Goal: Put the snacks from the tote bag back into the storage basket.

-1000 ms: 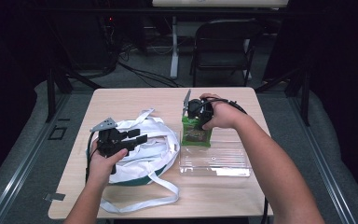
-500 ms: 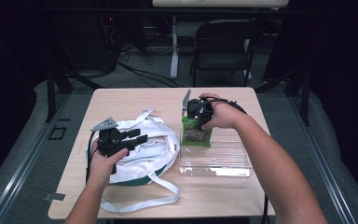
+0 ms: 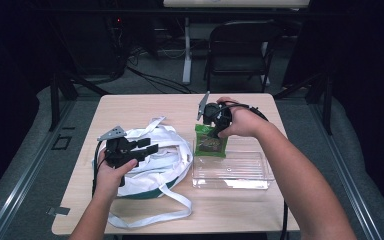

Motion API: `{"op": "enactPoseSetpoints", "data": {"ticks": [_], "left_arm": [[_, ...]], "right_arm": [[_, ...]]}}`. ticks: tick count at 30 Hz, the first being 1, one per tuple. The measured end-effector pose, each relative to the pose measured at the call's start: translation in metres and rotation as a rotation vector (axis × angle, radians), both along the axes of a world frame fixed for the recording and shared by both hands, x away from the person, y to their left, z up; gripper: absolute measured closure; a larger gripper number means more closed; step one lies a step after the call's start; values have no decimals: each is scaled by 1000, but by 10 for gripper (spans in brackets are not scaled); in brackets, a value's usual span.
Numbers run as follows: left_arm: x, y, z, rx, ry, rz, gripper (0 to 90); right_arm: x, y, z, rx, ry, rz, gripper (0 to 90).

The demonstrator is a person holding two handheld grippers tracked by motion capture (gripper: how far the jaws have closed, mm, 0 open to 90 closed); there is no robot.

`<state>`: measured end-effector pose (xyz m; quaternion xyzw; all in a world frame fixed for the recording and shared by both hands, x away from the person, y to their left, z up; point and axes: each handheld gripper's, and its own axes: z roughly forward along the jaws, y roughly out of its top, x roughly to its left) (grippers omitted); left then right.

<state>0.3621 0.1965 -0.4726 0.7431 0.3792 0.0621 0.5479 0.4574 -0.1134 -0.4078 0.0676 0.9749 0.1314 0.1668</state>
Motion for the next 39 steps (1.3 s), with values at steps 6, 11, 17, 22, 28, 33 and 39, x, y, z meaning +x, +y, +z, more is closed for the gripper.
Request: {"op": "enactPoseSetpoints", "data": {"ticks": [6, 11, 17, 22, 28, 33, 39], "left_arm": [[0, 1, 0, -5, 3, 0, 487], [0, 1, 0, -5, 3, 2, 486], [0, 2, 0, -7, 4, 3, 484], [0, 3, 0, -8, 5, 7, 483], [0, 4, 0, -5, 7, 10, 482], [0, 4, 0, -2, 6, 13, 479], [-1, 4, 0, -2, 5, 15, 478]], "right_arm": [[-3, -3, 9, 29, -1, -16, 432], [-7, -2, 15, 33, -8, -1, 435], [-10, -1, 18, 49, 1, -10, 432], [-13, -5, 22, 54, 5, -20, 433], [-17, -14, 29, 81, -8, -51, 450], [-27, -24, 36, 155, -14, -100, 500], [-37, -36, 38, 223, -32, -175, 509]]}}
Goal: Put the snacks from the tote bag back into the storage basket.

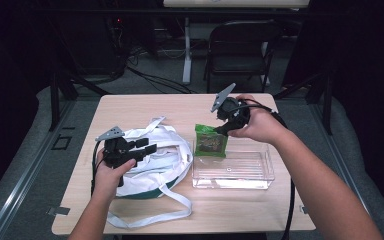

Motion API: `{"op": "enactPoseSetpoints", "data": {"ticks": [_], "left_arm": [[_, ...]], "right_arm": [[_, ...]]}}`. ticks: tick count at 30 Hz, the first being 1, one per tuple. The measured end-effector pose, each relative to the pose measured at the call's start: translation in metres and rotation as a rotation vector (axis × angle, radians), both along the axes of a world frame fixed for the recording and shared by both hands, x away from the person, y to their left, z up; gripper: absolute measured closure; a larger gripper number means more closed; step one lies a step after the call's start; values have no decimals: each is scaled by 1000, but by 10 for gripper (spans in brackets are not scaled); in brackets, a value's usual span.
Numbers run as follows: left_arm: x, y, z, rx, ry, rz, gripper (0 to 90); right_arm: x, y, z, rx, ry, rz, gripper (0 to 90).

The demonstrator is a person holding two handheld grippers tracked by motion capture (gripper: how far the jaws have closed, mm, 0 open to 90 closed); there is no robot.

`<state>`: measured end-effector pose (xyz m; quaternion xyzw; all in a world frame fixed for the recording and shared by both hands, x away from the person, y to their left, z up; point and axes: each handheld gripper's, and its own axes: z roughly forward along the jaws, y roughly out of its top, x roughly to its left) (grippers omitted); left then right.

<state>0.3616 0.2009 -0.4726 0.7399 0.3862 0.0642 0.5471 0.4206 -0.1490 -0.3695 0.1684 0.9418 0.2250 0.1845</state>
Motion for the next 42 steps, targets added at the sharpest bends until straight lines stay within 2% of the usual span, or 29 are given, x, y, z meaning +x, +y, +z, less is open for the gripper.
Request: {"op": "enactPoseSetpoints", "data": {"ticks": [3, 6, 7, 9, 12, 14, 16, 17, 21, 24, 27, 29, 32, 39, 42], "left_arm": [[0, 0, 0, -2, 0, 2, 478], [0, 1, 0, -1, -1, 3, 478], [0, 1, 0, 0, -1, 3, 478], [0, 1, 0, 1, 0, 3, 478], [0, 1, 0, 0, -1, 4, 478], [0, 1, 0, 2, 2, 5, 478], [0, 1, -1, 1, 3, 4, 478], [0, 1, -1, 2, 4, 6, 477], [1, 2, -1, 0, 6, 12, 477], [1, 3, -1, 1, 7, 15, 477], [1, 4, -1, 1, 7, 14, 477], [1, 4, -1, -2, 4, 17, 477], [1, 5, -2, 0, 6, 18, 477], [2, 4, -3, 9, 12, 18, 477], [2, 4, -3, 7, 11, 22, 477]], "right_arm": [[-4, -6, 2, 38, -6, -48, 508], [-8, -13, 4, 94, -15, -101, 510], [-11, -16, 4, 129, -13, -118, 511], [-15, -20, 6, 153, -17, -157, 510], [-21, -25, 5, 228, -31, -222, 516], [-24, -28, 4, 252, -36, -256, 524], [-28, -31, 3, 299, -34, -296, 534], [-29, -31, 1, 320, -36, -308, 536], [-37, -34, -3, 352, -55, -336, 541], [-44, -37, -7, 388, -39, -359, 540], [-52, -43, -14, 446, -45, -379, 540], [-56, -48, -20, 494, -22, -384, 540], [-64, -55, -29, 515, -42, -404, 540], [-80, -72, -47, 513, -70, -428, 537], [-86, -78, -55, 539, -73, -434, 534]]}}
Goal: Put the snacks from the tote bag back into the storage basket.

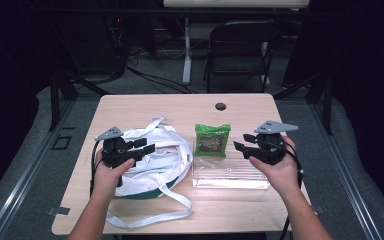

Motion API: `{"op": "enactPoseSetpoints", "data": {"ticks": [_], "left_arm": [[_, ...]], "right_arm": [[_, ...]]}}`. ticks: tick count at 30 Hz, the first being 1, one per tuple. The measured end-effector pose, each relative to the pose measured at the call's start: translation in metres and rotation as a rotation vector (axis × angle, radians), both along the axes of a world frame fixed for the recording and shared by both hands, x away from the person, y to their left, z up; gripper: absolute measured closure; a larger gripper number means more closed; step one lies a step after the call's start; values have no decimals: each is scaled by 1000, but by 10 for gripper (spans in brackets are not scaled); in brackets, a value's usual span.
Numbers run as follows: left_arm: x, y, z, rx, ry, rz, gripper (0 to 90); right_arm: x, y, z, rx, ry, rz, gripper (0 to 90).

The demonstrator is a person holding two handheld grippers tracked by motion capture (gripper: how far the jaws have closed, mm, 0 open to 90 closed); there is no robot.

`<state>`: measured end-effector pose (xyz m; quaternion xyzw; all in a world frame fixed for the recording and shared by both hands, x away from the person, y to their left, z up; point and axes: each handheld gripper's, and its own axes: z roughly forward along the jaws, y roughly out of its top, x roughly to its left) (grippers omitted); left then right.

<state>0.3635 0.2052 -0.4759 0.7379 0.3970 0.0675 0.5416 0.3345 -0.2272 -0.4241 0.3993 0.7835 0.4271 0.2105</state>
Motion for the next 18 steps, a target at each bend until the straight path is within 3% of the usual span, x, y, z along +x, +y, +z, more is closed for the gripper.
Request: {"op": "enactPoseSetpoints", "data": {"ticks": [7, 18], "left_arm": [[1, 1, -1, 3, 6, 7, 477], [1, 3, -2, 15, 5, 17, 477]], "right_arm": [[-16, -11, -16, -1, -23, -6, 521], [-37, -23, -41, 38, -36, -21, 519]]}}
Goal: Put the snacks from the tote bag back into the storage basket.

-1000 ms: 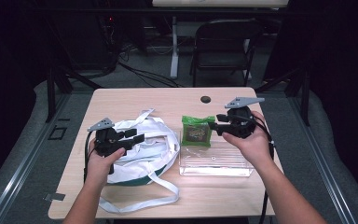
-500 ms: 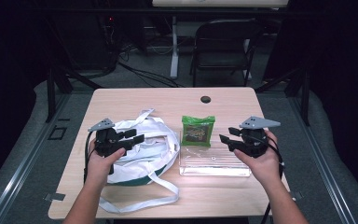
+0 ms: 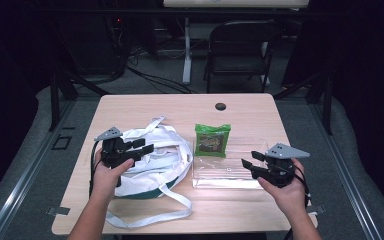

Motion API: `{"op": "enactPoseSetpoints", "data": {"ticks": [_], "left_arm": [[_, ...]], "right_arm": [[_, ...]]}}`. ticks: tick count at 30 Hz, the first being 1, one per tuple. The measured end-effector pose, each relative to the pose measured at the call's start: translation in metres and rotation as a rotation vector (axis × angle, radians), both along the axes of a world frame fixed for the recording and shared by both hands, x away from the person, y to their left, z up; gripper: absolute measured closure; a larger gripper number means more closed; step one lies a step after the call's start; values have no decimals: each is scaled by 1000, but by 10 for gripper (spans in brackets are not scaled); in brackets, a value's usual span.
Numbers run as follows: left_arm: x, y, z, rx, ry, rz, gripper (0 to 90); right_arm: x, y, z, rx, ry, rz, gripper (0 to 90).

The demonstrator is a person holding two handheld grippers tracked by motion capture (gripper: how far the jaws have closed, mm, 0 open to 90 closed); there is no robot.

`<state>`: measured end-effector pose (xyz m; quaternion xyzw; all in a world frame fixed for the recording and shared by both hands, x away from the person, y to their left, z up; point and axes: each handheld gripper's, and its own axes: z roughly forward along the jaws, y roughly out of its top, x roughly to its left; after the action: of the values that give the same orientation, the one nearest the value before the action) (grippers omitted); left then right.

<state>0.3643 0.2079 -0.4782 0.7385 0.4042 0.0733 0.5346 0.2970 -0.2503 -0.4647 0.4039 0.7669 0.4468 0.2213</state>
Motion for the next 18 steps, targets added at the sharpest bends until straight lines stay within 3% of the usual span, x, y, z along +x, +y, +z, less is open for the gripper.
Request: {"op": "enactPoseSetpoints", "data": {"ticks": [11, 18], "left_arm": [[1, 2, -2, 5, 8, 12, 476], [1, 4, -4, 15, 10, 22, 476]], "right_arm": [[-15, -15, -13, 60, -19, -26, 526], [-19, -18, -24, 71, -43, -34, 526]]}}
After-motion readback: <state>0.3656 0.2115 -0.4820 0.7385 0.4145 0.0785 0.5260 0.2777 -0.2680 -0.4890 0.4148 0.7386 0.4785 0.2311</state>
